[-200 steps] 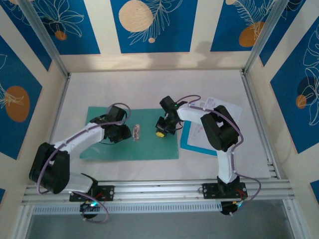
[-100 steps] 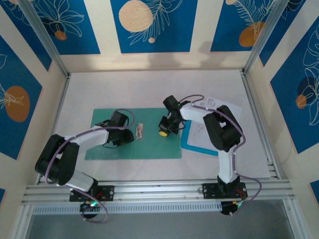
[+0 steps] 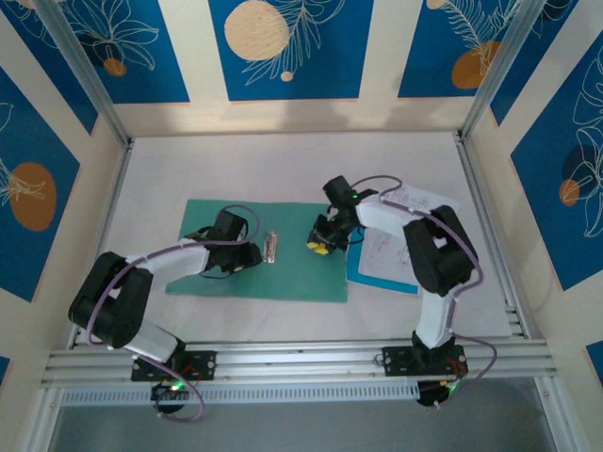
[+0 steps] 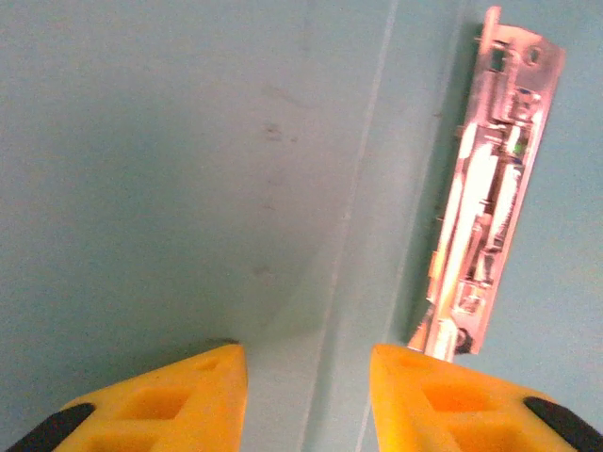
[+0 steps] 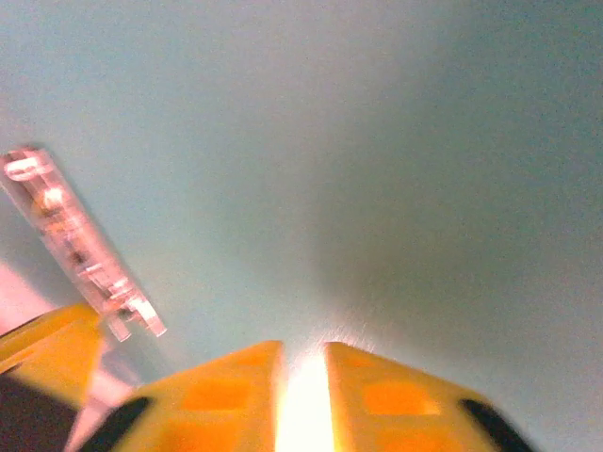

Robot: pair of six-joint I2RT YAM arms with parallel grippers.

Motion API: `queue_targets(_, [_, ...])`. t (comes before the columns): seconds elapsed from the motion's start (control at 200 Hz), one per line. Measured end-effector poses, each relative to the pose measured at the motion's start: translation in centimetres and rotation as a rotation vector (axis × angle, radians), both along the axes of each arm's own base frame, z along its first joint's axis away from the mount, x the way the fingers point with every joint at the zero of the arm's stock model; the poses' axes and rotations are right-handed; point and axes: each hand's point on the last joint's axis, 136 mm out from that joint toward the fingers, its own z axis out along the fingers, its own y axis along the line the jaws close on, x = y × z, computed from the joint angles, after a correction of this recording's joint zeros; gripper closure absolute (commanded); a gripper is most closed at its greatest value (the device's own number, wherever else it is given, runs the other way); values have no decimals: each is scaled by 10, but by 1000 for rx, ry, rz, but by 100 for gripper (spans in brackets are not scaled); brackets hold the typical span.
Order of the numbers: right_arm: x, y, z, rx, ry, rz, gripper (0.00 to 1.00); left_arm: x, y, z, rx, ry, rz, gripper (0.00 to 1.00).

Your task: Put the files into the folder

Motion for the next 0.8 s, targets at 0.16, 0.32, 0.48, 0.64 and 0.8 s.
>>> queue_targets(0.16, [31,-70,62,82,-146,-178,64,-3,-13,17,-38,-40,-14,49])
queue_targets(0.32, [38,-190,38,32,-110,-468,66,3,-21,20,-38,-38,-23,44])
queue_targets(0.48, [11,-253,-1,-17,37,-614,69,18,-30,9,37,-15,-58,42])
queue_targets(0.64, [-2,-267,-24,-63,128,-613,76,22,-39,-5,164,12,-119,39])
queue_targets(0.8, [-10,-268,-42,-85,206,-594,79,21,-46,-10,309,8,-169,38])
